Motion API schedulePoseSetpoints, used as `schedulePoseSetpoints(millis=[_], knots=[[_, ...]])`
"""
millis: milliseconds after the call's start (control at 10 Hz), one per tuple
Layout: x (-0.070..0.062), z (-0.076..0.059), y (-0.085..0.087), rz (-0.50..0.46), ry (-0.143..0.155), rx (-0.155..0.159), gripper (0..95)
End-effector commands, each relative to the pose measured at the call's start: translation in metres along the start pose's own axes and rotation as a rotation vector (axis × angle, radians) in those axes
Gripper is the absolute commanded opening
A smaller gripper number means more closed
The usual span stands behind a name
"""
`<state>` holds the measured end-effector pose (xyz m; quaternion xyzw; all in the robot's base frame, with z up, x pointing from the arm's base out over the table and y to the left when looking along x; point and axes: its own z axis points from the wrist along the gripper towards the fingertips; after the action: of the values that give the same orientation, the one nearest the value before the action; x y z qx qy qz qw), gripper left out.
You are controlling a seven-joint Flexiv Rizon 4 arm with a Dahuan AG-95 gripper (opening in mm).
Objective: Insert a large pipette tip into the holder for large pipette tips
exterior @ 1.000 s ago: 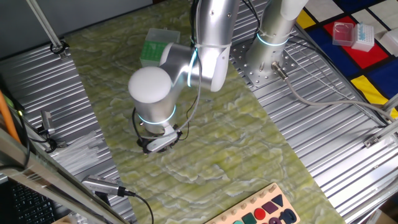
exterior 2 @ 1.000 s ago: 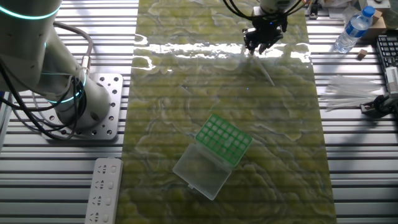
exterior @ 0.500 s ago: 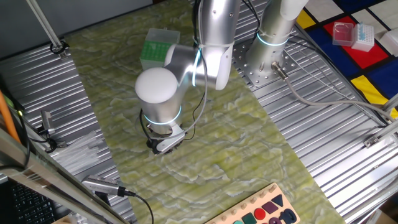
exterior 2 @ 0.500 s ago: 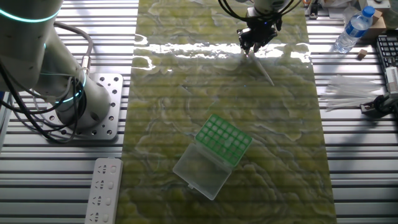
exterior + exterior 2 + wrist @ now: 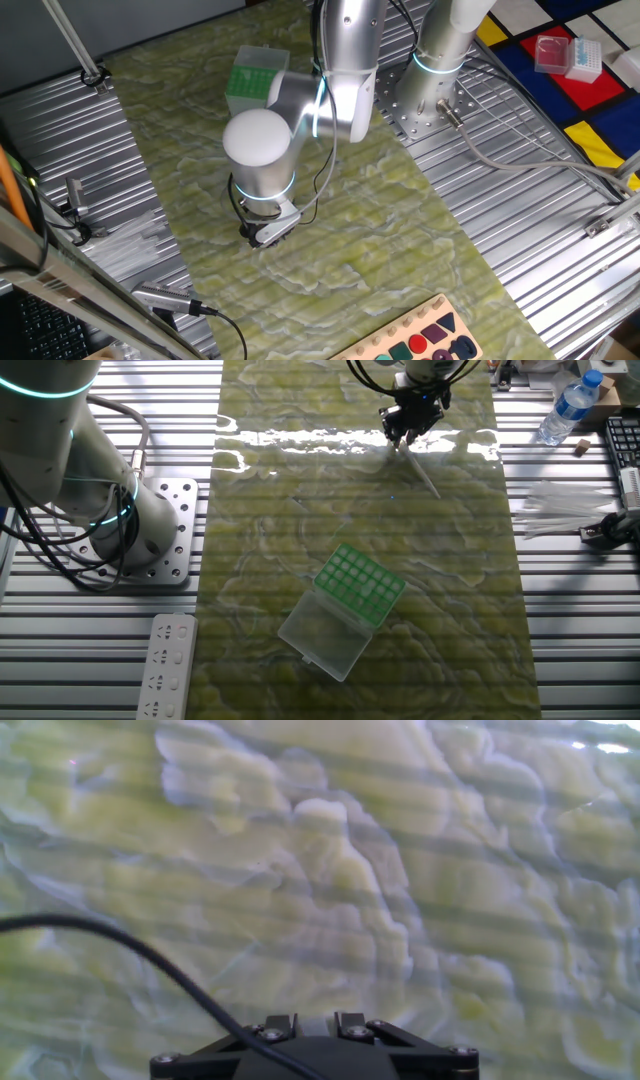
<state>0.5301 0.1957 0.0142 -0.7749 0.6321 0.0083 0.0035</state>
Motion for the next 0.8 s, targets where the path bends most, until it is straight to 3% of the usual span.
schedulePoseSetpoints(millis=[100, 800], knots=[[0.0005, 0.0003, 0.0000, 0.000, 0.001, 0.003, 19.0], [0.0022, 0.0029, 0.0019, -0.007, 0.000, 0.013, 19.0]])
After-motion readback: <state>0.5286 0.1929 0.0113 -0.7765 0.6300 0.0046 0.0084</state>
